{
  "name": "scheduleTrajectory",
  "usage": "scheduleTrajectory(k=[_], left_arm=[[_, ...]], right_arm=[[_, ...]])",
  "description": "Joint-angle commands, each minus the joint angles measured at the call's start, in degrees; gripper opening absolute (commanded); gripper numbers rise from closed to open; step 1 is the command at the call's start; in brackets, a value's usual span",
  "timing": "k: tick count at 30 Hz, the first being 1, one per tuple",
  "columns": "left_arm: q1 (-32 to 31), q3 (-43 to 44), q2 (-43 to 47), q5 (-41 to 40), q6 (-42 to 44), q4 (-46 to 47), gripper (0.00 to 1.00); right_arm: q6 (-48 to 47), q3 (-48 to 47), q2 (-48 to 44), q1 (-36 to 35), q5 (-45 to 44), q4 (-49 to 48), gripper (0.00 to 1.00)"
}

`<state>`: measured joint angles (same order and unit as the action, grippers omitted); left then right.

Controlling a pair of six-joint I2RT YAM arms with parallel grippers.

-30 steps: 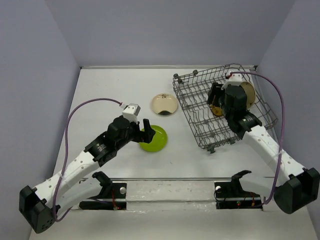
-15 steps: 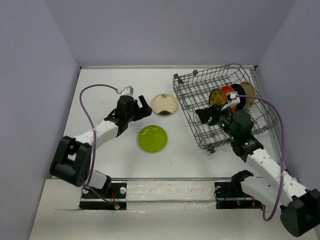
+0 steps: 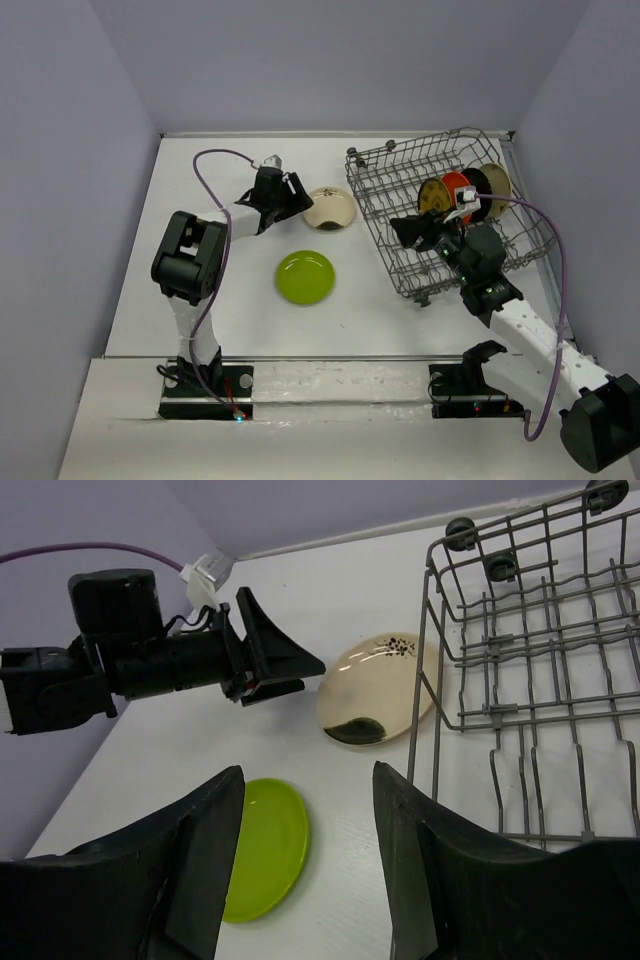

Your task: Load the plates into the dish rack

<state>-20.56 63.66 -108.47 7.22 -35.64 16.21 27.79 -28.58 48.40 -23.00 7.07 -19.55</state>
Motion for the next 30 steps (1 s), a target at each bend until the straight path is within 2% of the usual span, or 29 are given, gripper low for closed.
scheduleTrajectory(k=[1, 7, 8, 9, 10, 13, 19, 21, 24, 25, 27, 28, 30], left_arm=[[-0.18, 3.14, -3.76, 0.6, 0.13, 1.63, 0.71], [-0.19, 2.79, -7.02, 0.77, -1.36, 4.27, 0.58], [-0.19, 2.44, -7.55, 0.86, -1.54, 4.79, 0.48], [-0.36, 2.26, -7.81, 0.95, -1.71, 5.67, 0.43], [-0.36, 1.74, -8.08, 0.95, -1.98, 6.03, 0.26], [-0.27, -0.01, -6.77, -0.8, -1.63, 6.91, 0.06], [0.96, -8.53, 2.8, -6.51, -2.06, 10.15, 0.06], [0.87, -13.98, 9.65, -8.78, -2.33, 12.26, 0.06], [0.26, -20.14, 19.84, -11.87, -1.72, 13.58, 0.06], [-0.18, -23.72, 22.57, -12.06, -1.54, 14.46, 0.06], [-2.81, -27.87, 31.0, -11.8, -1.02, 18.76, 0.06], [-5.43, -31.28, 36.08, -11.71, -0.66, 19.82, 0.06], [-7.65, -33.94, 40.68, -11.88, -0.14, 20.97, 0.06]], right_arm=[[0.77, 0.45, 0.2, -0.55, 0.66, -4.71, 0.59], [0.77, 0.45, 1.08, -0.55, 0.84, -4.97, 0.59], [0.77, 0.37, 1.34, -0.55, 1.01, -4.97, 0.59], [0.77, 0.45, 1.34, -0.55, 1.02, -5.06, 0.59], [0.77, 0.45, 1.43, -0.55, 1.1, -5.06, 0.59], [0.69, 0.37, 1.87, -0.55, 1.19, -5.06, 0.59], [0.16, -0.34, 3.8, -0.55, 3.56, -4.97, 0.61], [-0.19, -0.69, 4.59, -0.55, 5.05, -4.88, 0.63], [-0.11, -2.09, 7.14, -0.55, 10.75, -5.06, 0.72], [0.16, -2.62, 7.93, -0.55, 15.12, -5.41, 0.74], [1.56, -3.76, 10.39, -0.55, 22.15, -6.89, 0.79], [2.09, -4.11, 11.09, -0.55, 23.76, -7.34, 0.8], [3.06, -5.52, 12.68, -0.55, 25.71, -7.17, 0.83]])
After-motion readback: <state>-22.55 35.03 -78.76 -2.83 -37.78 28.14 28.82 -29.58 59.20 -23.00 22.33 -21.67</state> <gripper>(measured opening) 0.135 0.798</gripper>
